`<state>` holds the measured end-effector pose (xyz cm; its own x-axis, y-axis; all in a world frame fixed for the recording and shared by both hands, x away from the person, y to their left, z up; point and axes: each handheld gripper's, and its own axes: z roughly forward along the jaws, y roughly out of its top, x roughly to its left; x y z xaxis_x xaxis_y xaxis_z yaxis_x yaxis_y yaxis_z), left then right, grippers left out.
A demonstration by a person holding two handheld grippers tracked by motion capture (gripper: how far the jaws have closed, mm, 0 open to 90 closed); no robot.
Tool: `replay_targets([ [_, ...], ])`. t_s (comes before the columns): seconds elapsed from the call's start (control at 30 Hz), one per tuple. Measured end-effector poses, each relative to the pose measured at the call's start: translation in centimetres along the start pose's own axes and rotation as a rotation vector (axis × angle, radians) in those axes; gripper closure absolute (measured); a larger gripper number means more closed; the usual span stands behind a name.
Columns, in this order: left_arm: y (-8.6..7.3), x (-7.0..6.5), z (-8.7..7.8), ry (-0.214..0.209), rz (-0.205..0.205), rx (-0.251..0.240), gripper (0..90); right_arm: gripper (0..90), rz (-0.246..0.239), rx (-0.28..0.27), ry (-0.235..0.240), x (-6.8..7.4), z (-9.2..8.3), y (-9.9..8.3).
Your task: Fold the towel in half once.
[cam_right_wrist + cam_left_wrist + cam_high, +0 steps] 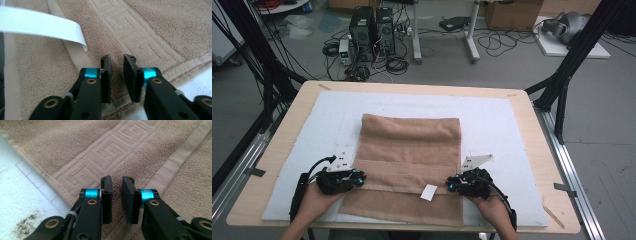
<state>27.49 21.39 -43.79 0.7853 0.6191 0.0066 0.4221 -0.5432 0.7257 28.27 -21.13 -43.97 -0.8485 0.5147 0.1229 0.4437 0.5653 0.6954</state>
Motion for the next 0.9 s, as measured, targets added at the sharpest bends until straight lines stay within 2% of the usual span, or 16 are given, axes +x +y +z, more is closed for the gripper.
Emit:
replay_targets([
  [0.3,0.2,-0.3,0.1,0.017,0.032,0.006,85.6,84.7,-0.021,0.009,-0.007,0.1,0.0,0.3],
  [0.57,0.1,-0.2,-0.3,0.016,0.008,-0.018,86.8,85.5,-0.037,0.004,-0.015,0.4,-0.6,0.7],
  [0.9,0.9,-0.6,-2.0,0.026,0.027,-0.054,87.0,85.6,-0.081,-0.02,-0.029,1.4,-2.1,1.8],
])
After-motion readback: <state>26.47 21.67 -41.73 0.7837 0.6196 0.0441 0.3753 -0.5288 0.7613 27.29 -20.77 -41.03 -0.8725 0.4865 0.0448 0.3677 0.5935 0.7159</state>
